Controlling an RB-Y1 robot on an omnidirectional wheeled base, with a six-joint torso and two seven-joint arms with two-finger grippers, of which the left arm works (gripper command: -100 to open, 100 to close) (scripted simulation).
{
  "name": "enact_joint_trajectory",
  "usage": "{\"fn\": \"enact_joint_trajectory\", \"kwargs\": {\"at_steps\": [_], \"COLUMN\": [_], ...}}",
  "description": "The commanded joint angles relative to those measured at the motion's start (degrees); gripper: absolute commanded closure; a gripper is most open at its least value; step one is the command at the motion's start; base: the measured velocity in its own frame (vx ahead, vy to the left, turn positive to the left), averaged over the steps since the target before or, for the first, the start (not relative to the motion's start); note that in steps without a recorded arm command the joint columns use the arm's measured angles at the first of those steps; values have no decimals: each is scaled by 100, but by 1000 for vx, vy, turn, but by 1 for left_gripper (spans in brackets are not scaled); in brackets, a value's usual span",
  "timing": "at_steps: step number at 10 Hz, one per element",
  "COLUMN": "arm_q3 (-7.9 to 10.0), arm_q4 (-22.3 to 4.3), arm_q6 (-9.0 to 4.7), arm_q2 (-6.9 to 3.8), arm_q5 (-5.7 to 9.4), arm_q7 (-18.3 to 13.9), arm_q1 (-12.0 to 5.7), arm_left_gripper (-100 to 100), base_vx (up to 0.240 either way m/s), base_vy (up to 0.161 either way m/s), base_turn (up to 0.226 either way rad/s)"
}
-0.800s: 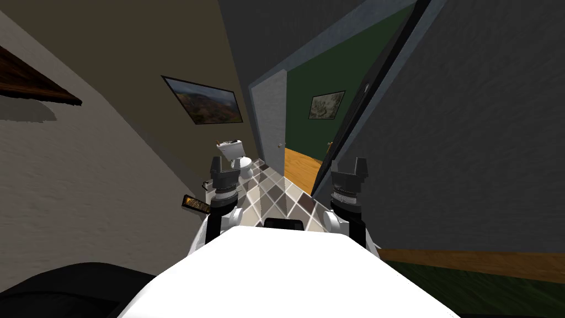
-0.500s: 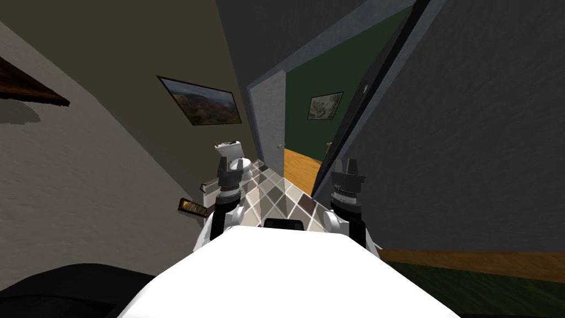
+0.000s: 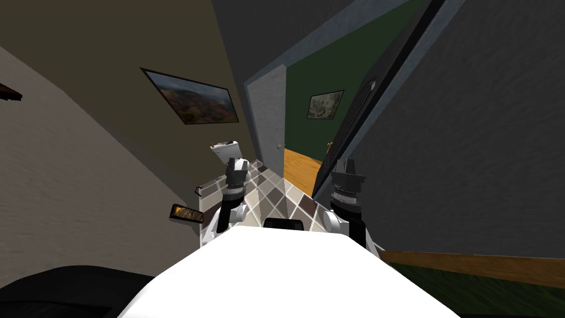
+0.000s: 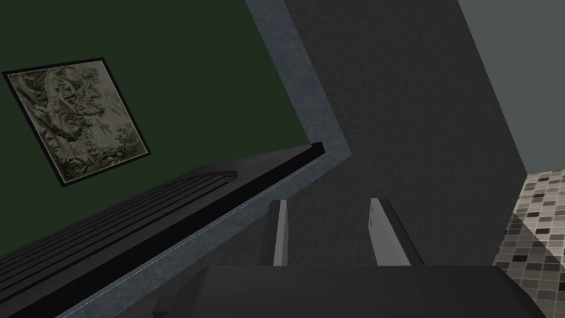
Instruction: Push the door open
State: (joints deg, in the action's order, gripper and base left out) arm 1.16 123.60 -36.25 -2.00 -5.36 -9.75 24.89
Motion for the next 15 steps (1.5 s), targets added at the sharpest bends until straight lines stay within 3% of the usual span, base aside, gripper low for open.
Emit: {"fn": "enact_joint_trajectory", "kwargs": {"at_steps": [1,15], "arm_q3": [-28,-291], "arm_q4": [-207,-2257], "arm_q6": [11,203], "arm_q2": [-25,-251], "arm_q5": [8,150], "arm_q7": [12,40], "arm_q1": [-130,-1407], "arm_left_gripper": [-100,-100], "base_vx": [69,87], "base_vy": [37,69], "base_turn": [-47,-59]}}
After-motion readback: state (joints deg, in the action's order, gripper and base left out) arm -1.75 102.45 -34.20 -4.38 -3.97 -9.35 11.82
